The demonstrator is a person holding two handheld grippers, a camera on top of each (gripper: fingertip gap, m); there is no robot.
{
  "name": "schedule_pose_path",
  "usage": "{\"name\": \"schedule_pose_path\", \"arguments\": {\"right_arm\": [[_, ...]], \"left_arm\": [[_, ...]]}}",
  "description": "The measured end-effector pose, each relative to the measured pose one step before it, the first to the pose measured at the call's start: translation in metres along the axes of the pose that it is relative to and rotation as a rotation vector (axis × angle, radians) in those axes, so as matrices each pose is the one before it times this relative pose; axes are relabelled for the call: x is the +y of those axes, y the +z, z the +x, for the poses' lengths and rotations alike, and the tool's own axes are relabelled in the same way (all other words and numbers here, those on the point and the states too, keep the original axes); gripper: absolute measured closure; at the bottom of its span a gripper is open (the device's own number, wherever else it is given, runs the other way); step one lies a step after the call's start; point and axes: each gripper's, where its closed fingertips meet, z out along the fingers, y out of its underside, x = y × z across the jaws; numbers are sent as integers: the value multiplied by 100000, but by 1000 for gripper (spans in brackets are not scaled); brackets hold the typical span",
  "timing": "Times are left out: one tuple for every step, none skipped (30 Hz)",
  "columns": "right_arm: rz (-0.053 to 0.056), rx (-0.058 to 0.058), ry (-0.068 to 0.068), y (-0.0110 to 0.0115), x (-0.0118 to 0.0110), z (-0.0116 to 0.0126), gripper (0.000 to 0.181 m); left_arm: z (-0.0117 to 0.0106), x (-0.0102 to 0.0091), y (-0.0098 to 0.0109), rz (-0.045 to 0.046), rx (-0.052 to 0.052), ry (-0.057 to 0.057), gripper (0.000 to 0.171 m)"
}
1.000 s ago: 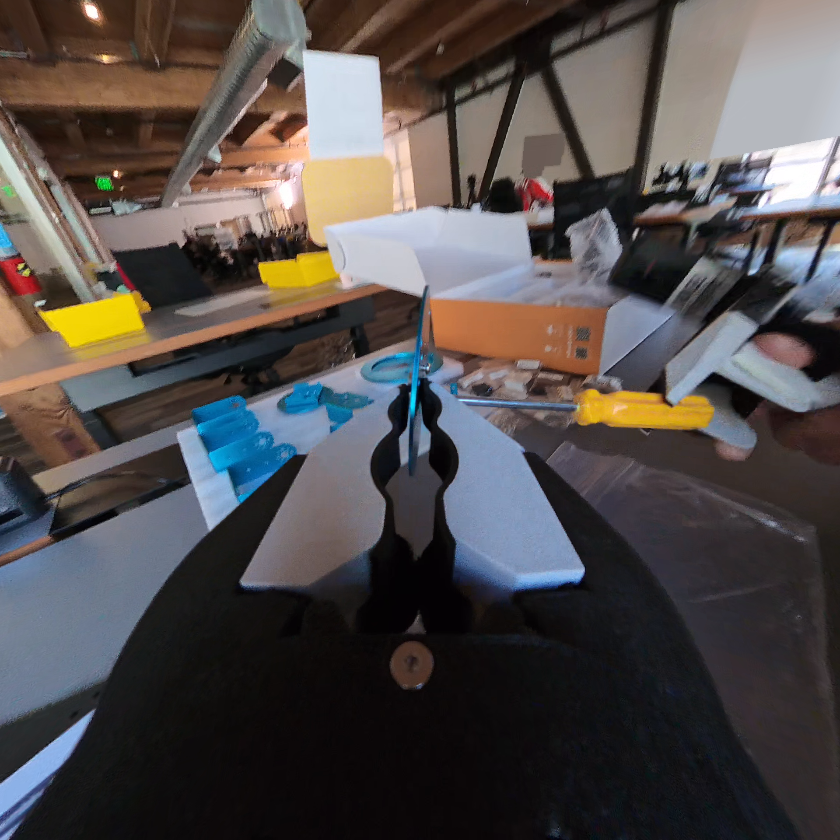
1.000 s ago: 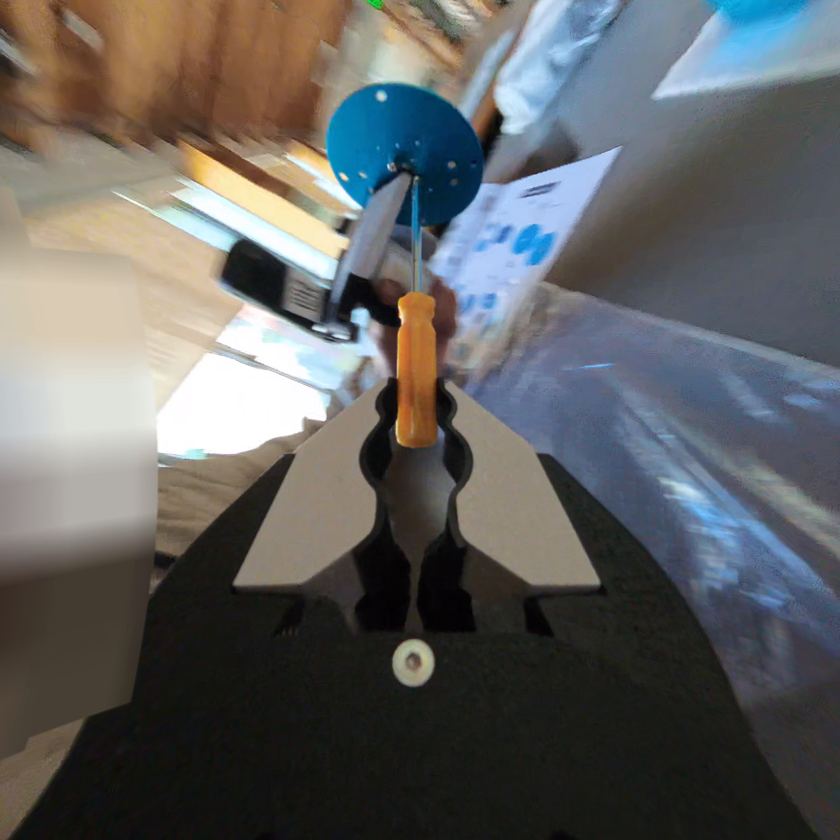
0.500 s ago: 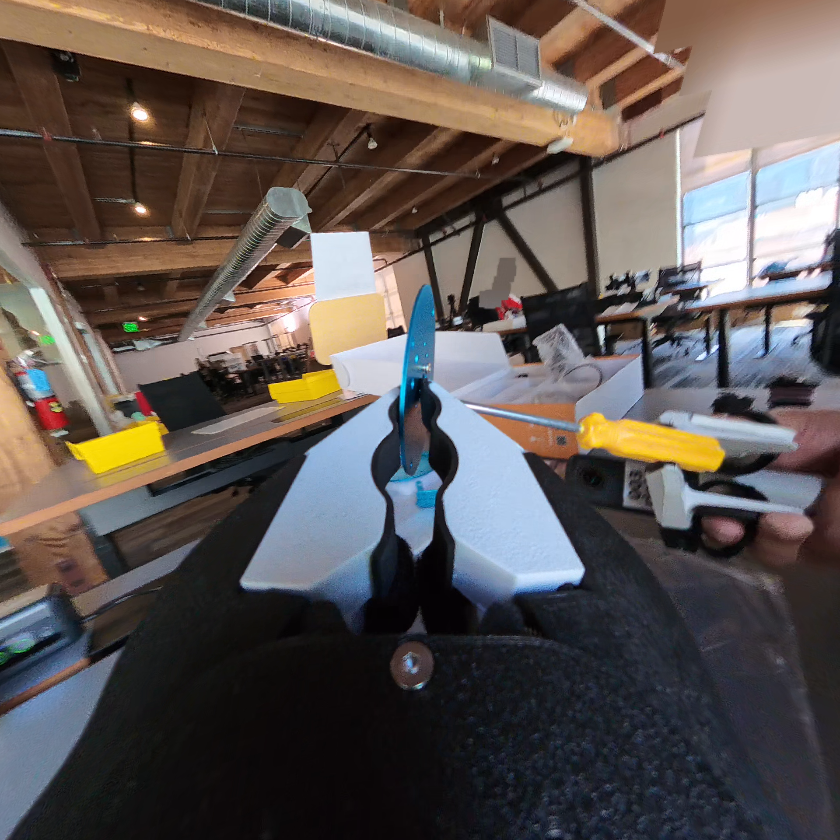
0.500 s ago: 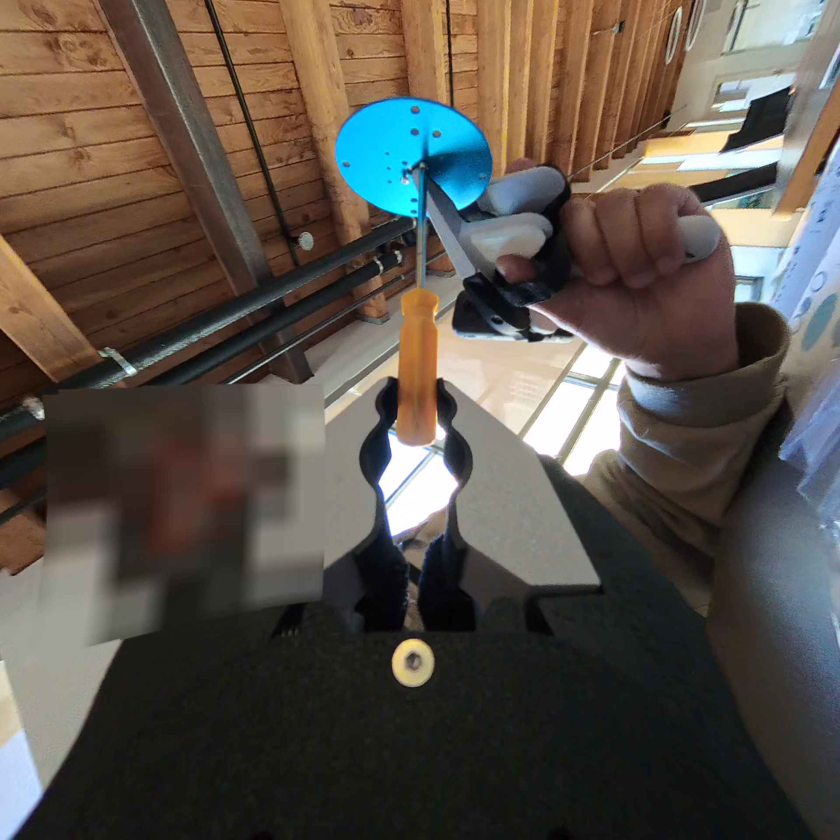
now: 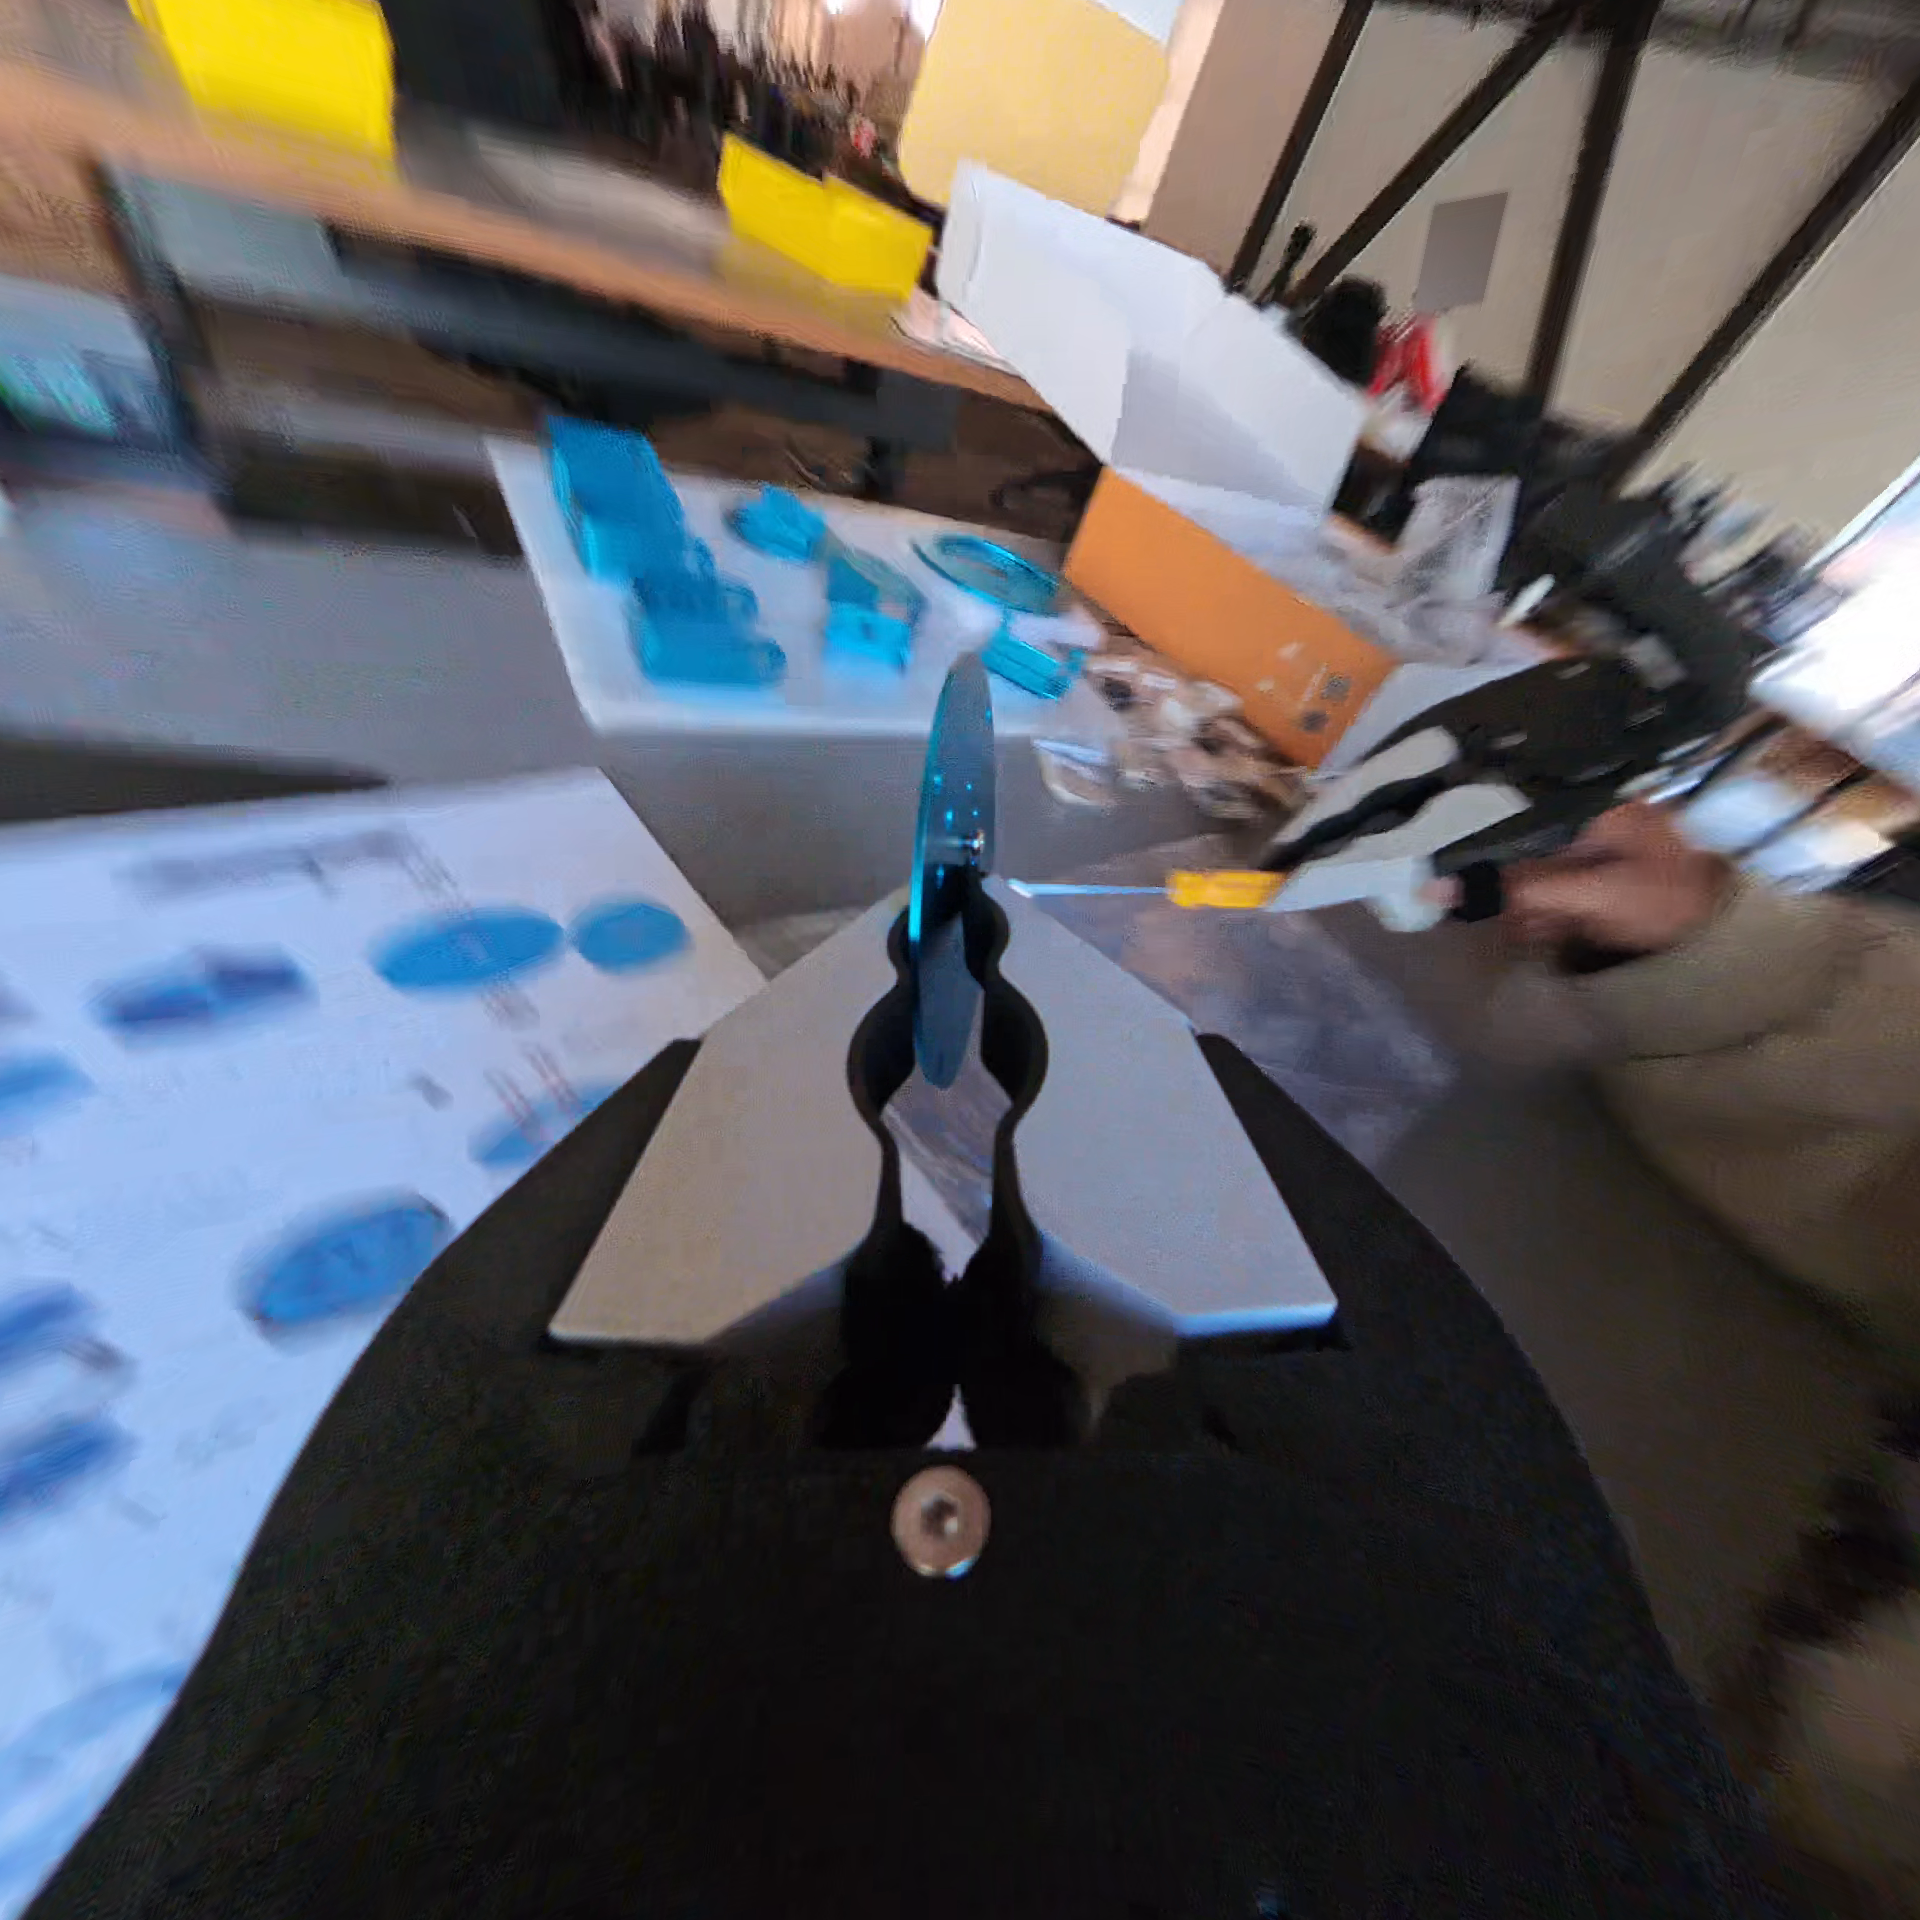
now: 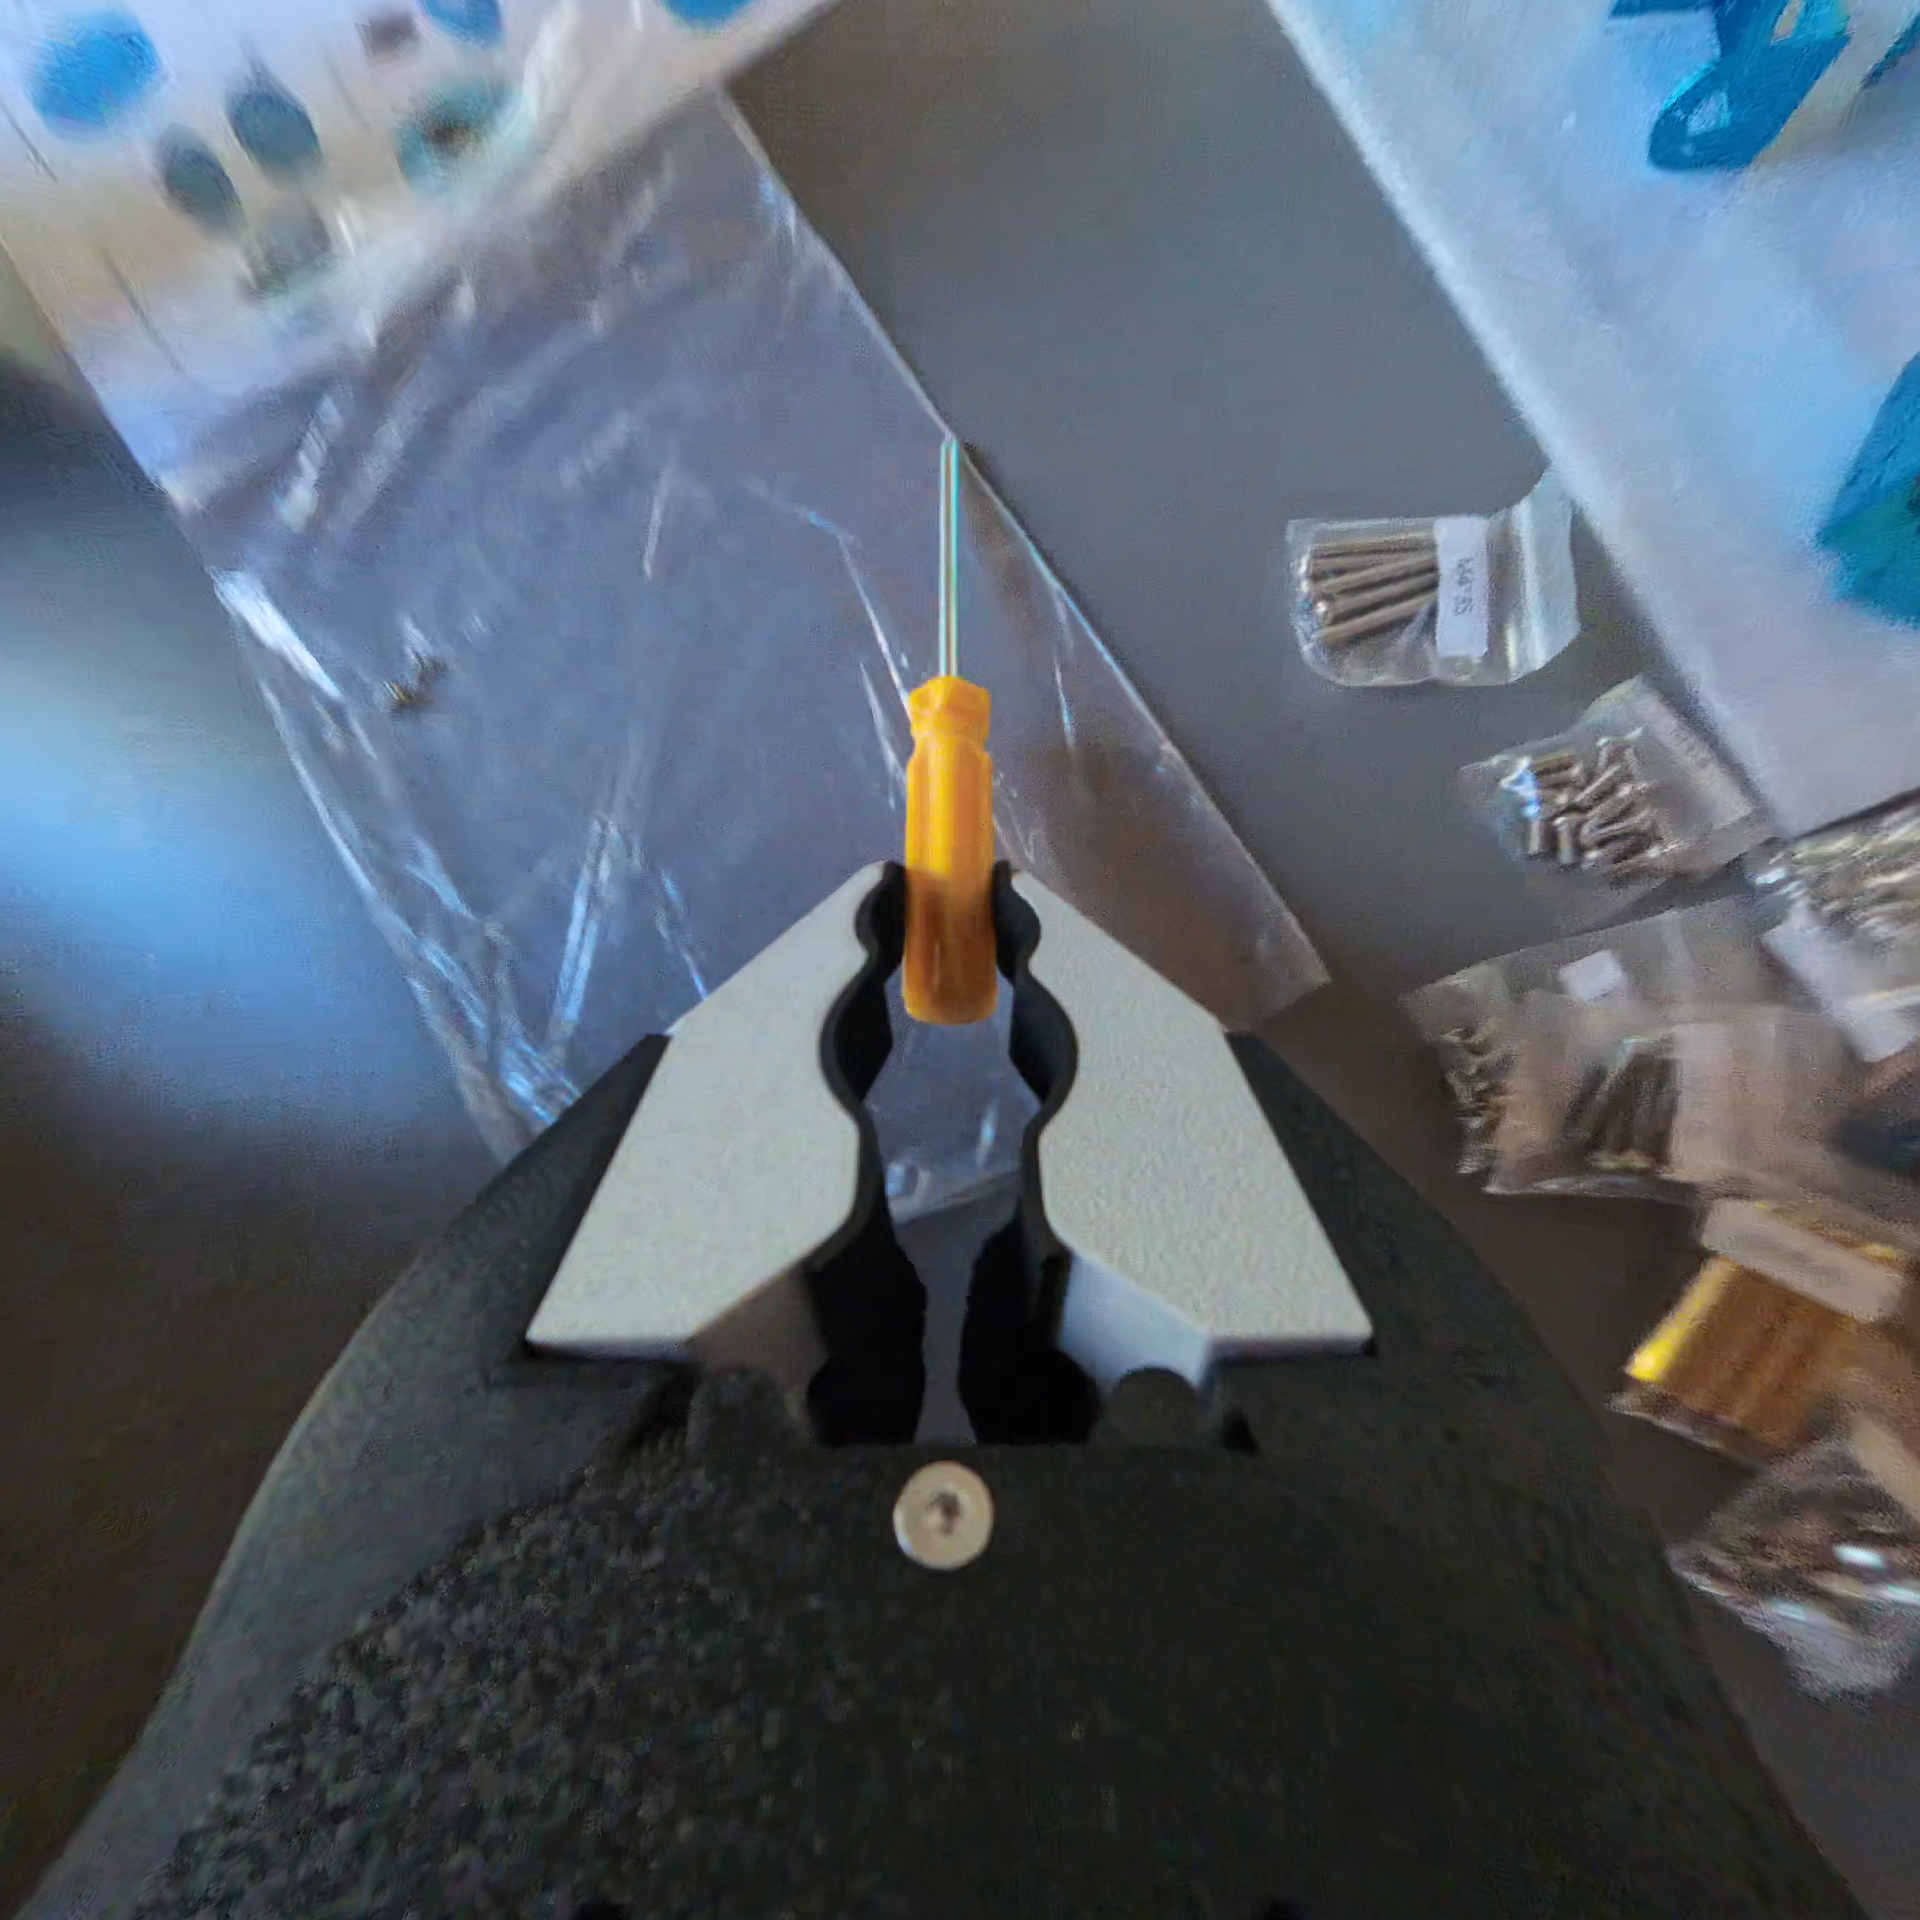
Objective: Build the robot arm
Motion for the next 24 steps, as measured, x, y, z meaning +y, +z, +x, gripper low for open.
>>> {"name": "schedule_pose_path", "arguments": {"right_arm": [[-2732, 2162, -5951, 135, 218, 49, 165], [-1721, 2042, -3951, 230, 206, 90, 165], [-1814, 1724, -1224, 293, 290, 186, 165], [-1609, -287, 78, 320, 283, -26, 165], [-767, -1301, 873, 337, 201, -169, 165], [112, -1285, 1821, 288, 108, -150, 165], [721, -2504, 2208, 213, -17, -291, 162], [1719, -3053, 1733, -26, -225, -361, 156], [-419, -2348, 966, -73, -27, -236, 149], [-1374, -814, -774, -231, -7, -109, 142], [-1505, 1256, -3408, -436, -173, 43, 140], [-97, 2721, -5183, -611, -529, 105, 137], [1298, 1355, -6314, -583, -894, -227, 136], [2573, -2301, -6406, -391, -1214, -853, 136], [4180, -7733, -6557, -30, -1419, -1726, 137], [4668, -12190, -7988, 457, -1353, -2397, 141], [1956, -12989, -6269, 859, -977, -2371, 145], [-717, -12051, -4306, 1084, -557, -1905, 145], [-1814, -11504, -5114, 1070, -228, -1353, 148], [-2065, -8287, -4367, 851, 19, -454, 153], [-56, -5712, -2076, 645, 15, 168, 155], [-485, -5756, -1032, 462, 67, 249, 155], [-1429, -5094, -1736, 273, 39, 274, 155], [-2279, -2155, -4076, 161, 144, 561, 156]], "left_arm": [[402, 981, -867, -547, 5702, -14257, 167], [222, 721, -853, 1399, 5517, -14474, 167], [-136, 549, -778, 2382, 3525, -12832, 167], [-102, 426, -682, 2368, 3444, -9394, 167], [-179, 409, -573, 1612, 2046, -5839, 167], [-343, 410, -453, 1287, -458, -2124, 167], [-266, 420, -348, 856, -1162, 230, 167], [-87, 493, -230, 16, -622, 129, 167], [167, 531, -156, -465, 791, -1121, 167], [310, 452, -111, -304, 1781, -2000, 167], [291, 342, -131, 186, 1630, -2027, 167], [174, 226, -158, 700, 724, -1287, 167], [160, 112, -199, 1022, -52, 127, 167], [73, 22, -234, 1322, -1252, 1702, 167], [69, 43, -260, 1122, -1777, 2695, 167], [93, 130, -222, 353, -1596, 3183, 167], [33, 256, -172, -402, -1536, 2959, 167], [-34, 266, -100, -346, -1231, 1948, 167], [-77, 252, -39, -287, -801, 820, 167], [13, 181, -20, -520, -77, 483, 167], [92, 100, -17, -583, 469, 639, 167], [15, 68, -18, -470, 177, 369, 167], [-65, -11, -22, 22, -100, -162, 167], [-21, -75, -39, 409, 231, -492, 167]]}}
